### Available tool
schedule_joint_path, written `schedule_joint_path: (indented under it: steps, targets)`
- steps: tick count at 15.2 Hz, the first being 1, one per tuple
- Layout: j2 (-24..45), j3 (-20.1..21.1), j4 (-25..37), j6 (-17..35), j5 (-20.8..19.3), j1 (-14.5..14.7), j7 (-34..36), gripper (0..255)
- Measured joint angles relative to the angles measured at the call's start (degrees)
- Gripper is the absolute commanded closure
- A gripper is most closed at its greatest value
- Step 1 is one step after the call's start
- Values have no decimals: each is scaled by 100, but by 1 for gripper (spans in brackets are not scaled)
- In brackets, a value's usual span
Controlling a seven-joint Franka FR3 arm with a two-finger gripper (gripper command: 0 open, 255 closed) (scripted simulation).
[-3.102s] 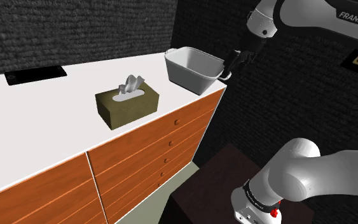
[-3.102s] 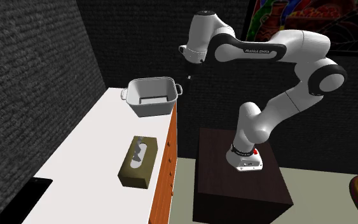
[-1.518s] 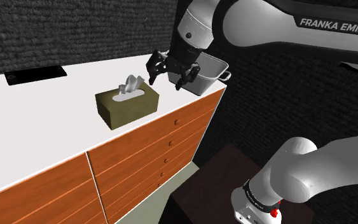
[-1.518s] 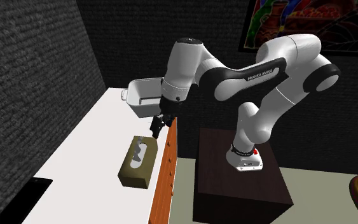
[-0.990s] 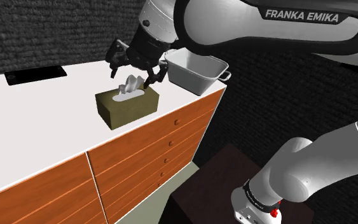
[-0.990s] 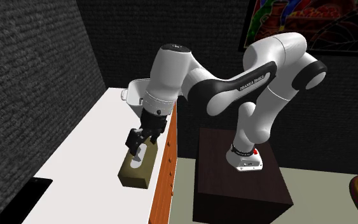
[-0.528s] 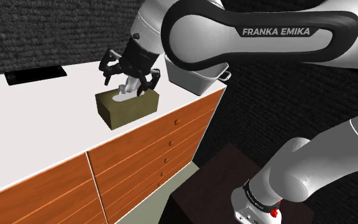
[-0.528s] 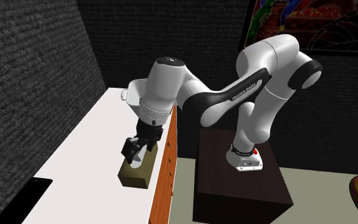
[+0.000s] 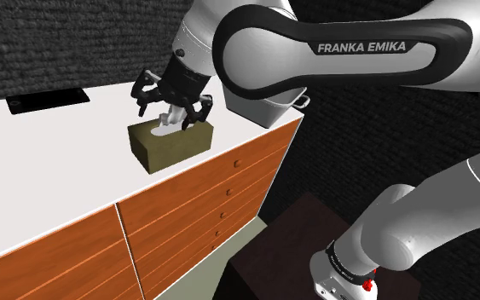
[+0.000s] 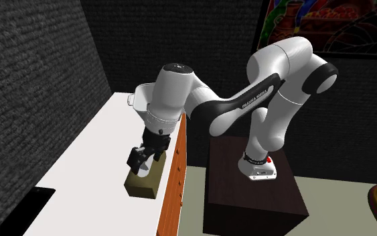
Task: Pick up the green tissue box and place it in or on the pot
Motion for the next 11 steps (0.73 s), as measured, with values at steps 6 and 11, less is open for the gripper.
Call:
schedule_joint_path:
  steps: [6,11]
  targets:
    - [-6,0,9,-7,2,1,1,255]
    - [-4,-1,7,-10,1,0,0,0]
